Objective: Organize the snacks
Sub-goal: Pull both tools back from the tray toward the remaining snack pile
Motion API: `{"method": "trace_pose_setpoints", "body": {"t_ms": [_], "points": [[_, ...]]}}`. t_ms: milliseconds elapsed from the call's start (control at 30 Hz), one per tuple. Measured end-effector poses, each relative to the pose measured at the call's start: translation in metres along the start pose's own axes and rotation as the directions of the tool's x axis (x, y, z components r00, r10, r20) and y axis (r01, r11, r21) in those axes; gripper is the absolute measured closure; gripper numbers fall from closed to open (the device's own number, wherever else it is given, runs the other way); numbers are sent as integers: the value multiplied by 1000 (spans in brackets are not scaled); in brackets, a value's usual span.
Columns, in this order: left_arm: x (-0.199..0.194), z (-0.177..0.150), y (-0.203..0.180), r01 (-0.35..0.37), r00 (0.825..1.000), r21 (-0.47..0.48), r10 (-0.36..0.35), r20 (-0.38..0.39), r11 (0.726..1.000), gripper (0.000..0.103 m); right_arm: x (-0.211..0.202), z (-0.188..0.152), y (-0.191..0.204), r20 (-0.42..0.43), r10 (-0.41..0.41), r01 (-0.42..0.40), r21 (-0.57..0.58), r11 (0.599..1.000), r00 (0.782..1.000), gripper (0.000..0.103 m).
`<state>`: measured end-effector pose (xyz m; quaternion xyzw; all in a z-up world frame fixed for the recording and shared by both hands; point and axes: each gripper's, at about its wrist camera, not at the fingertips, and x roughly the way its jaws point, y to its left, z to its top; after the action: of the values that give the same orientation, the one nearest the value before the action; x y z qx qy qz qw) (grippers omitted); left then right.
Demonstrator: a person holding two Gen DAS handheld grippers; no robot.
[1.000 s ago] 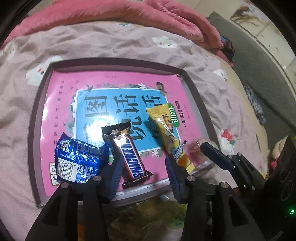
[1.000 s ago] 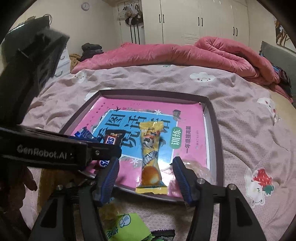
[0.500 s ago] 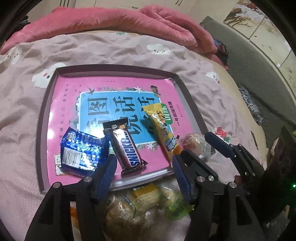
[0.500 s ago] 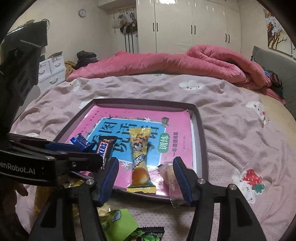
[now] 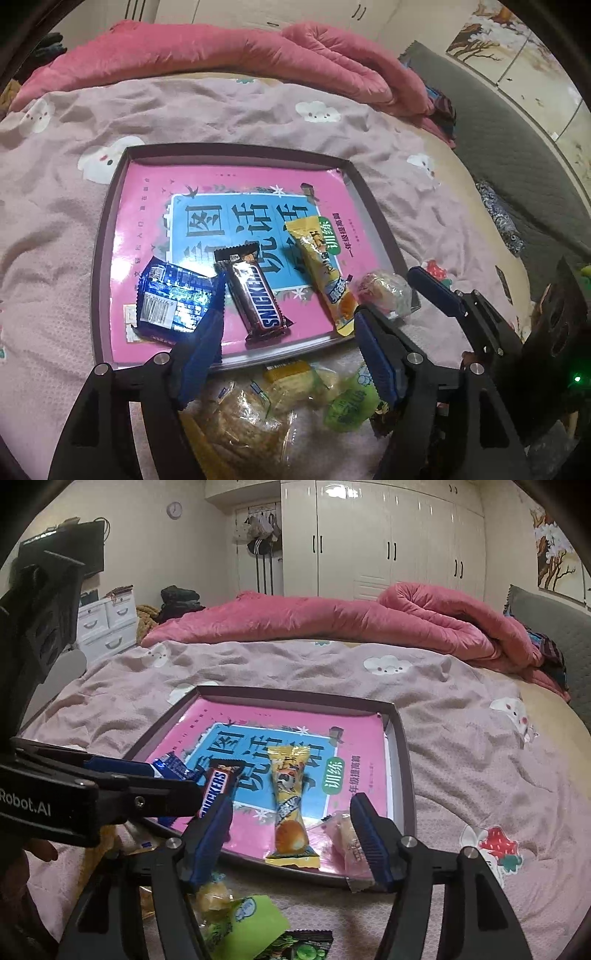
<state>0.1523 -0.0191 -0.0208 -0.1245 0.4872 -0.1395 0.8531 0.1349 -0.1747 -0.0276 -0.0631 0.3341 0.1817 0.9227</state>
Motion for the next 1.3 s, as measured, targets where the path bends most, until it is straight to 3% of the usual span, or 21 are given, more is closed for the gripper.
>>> {"method": "trace_pose_setpoints", "body": {"t_ms": [300,667,1300], "points": [[-13,-2,-2,-9,1000,3,9,24,1000,23,-10,1,6,30,-3,4,-19,1000,1000,29],[-33,-14,7,-32,998,-10,33,53,999,23,-17,-12,7,36,-10,11,-42,999,999,29],[-58,-31,29,-63,995,-48,66,70,997,23,-36,-20,-4,23,-5,4,14,1000,1000,28]]}}
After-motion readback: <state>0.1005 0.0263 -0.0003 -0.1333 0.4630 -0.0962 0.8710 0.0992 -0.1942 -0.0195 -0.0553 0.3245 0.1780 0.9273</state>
